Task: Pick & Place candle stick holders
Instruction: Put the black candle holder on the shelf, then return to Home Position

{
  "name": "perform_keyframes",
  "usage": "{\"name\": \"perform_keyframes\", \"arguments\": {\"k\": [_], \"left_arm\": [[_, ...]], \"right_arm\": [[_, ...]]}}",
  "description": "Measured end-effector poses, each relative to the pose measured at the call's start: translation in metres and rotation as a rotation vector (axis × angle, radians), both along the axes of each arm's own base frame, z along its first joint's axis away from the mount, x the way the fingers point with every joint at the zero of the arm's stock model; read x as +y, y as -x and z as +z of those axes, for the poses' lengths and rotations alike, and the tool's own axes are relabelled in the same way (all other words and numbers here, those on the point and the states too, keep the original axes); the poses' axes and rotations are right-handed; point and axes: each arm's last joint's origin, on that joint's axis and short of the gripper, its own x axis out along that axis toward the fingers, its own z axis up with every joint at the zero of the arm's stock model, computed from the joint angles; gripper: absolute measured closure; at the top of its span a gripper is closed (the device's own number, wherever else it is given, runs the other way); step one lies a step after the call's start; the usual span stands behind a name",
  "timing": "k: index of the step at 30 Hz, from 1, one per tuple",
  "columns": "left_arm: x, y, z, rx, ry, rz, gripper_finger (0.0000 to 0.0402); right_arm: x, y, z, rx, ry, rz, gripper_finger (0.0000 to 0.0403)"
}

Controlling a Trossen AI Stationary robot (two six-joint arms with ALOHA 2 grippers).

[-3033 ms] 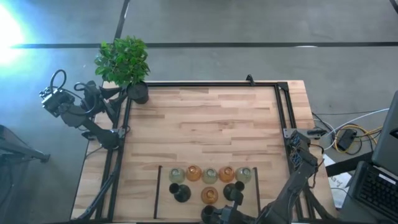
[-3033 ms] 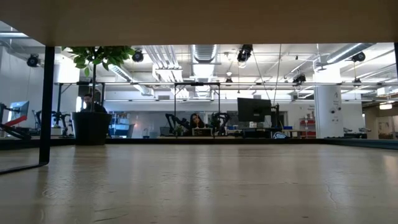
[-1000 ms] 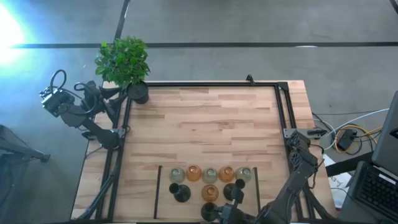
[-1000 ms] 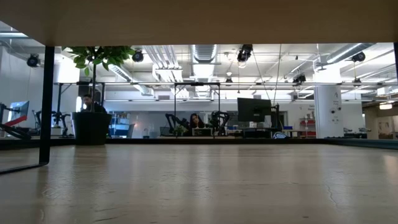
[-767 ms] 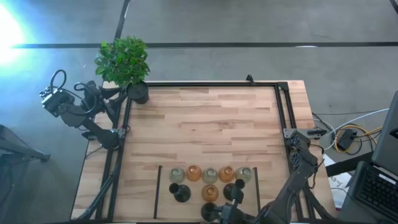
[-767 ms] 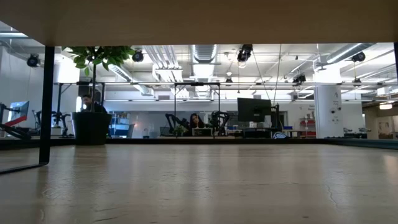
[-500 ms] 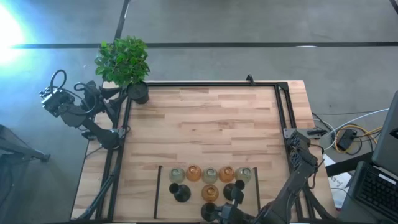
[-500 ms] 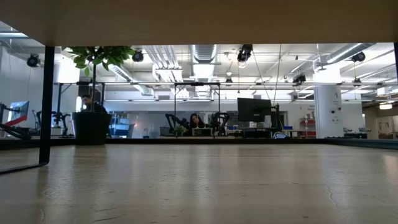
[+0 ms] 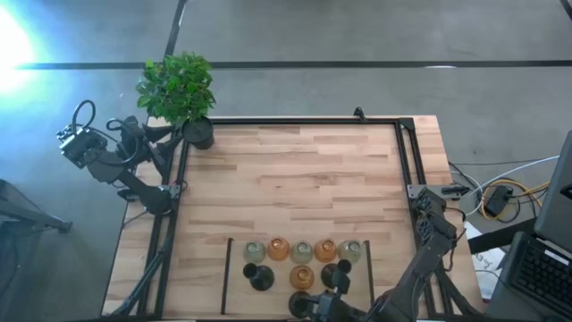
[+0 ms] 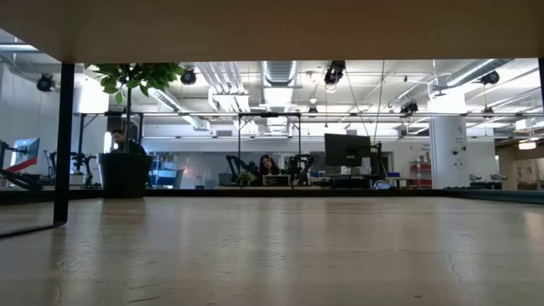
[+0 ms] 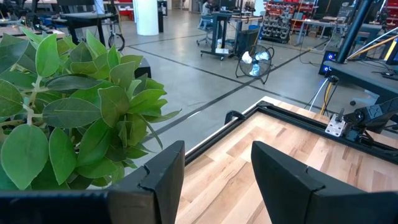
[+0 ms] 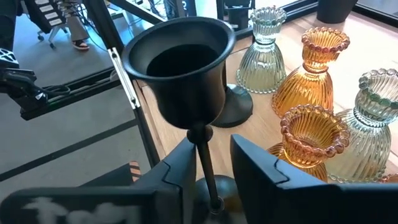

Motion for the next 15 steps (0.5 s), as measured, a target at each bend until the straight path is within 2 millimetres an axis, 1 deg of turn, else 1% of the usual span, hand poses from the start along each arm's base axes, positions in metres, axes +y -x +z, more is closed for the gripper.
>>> {"name": "perform_keyframes", "arguments": {"k": [7,15], "left_arm": [[0.0000,0.0000,0.0000,0.000,0.000,0.000,0.0211],[0.0000,0.0000,0.0000,0.000,0.000,0.000,0.0211]], "right_arm": [[0.0008,0.0005,-0.0001,0.009,-0.008,0.011,0.0277],[0.0046,0.0047,-0.0003,0.017,-0.004,0.030,0.0254]]}}
